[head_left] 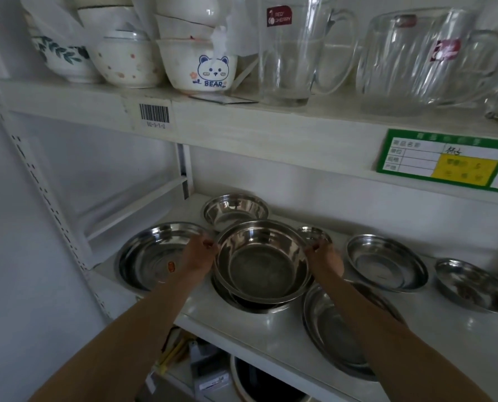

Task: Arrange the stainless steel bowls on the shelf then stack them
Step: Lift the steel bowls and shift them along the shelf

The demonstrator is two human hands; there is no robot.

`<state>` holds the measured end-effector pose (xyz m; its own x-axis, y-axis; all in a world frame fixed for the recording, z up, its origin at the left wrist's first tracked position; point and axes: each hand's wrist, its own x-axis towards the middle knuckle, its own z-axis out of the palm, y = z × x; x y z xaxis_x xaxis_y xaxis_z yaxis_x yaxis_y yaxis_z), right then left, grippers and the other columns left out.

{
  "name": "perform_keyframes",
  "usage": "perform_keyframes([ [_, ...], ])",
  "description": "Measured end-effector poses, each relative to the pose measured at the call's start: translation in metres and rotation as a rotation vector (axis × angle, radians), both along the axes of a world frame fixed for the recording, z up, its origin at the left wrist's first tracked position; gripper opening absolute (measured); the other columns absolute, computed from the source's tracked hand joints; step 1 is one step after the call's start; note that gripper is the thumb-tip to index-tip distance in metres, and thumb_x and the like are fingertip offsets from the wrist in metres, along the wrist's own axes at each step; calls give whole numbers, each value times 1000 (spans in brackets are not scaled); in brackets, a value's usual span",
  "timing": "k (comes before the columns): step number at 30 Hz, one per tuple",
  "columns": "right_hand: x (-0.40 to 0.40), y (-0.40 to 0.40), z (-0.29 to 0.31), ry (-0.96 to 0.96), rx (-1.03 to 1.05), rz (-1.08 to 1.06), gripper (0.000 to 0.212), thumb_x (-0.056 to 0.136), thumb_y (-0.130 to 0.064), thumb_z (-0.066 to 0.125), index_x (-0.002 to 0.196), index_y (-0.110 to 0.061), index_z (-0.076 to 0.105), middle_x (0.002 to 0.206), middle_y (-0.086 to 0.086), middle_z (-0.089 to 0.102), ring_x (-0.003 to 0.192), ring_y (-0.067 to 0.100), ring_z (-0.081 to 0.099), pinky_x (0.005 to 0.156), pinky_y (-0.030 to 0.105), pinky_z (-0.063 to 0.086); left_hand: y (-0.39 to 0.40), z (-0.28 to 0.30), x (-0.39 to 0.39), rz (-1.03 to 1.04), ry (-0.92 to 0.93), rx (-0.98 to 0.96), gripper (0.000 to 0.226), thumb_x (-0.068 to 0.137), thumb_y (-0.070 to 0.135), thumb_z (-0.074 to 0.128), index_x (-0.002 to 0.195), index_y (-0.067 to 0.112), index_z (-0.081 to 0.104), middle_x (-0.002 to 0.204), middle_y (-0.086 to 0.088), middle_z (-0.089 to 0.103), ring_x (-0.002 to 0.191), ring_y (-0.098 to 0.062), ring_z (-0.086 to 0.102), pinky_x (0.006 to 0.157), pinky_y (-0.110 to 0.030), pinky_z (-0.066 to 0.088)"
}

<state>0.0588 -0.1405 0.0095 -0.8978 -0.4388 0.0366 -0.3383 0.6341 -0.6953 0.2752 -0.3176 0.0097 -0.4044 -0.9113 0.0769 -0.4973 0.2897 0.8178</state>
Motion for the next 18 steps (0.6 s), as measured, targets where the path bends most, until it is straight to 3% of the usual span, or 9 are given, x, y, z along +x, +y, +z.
perform_keyframes([
  [4, -1, -5, -10, -5, 26, 9, 36, 88, -48, 57, 101, -17, 72, 100, 13, 72, 93, 35, 67, 73, 34, 48, 0, -11, 0, 12, -23, -27, 11, 82, 19, 69, 82, 9, 73, 67, 4, 60, 68, -15, 58, 66, -25, 42],
  [11, -7, -10, -26, 31, 118, 32, 27, 89, -35, 58, 95, -13, 72, 92, 11, 72, 83, 30, 68, 68, 31, 49, -1, -25, -3, 25, -100, -61, 10, 80, 17, 71, 76, 8, 71, 68, -1, 61, 67, -17, 57, 64, -26, 41],
  [14, -5, -10, -27, 56, 165, 59, 24, 93, -29, 55, 90, -11, 71, 85, 8, 69, 71, 24, 60, 63, 28, 45, -2, -31, -2, 11, -153, -67, 13, 81, 17, 68, 69, 16, 62, 66, 1, 59, 66, -16, 57, 63, -25, 41],
  [18, -6, -13, -30, 116, 210, 72, 22, 91, -27, 58, 94, -10, 71, 93, 11, 69, 84, 30, 66, 66, 29, 43, -4, -37, -3, 11, -206, -96, 21, 81, 18, 64, 64, 21, 54, 64, 0, 61, 64, -18, 61, 60, -28, 48],
])
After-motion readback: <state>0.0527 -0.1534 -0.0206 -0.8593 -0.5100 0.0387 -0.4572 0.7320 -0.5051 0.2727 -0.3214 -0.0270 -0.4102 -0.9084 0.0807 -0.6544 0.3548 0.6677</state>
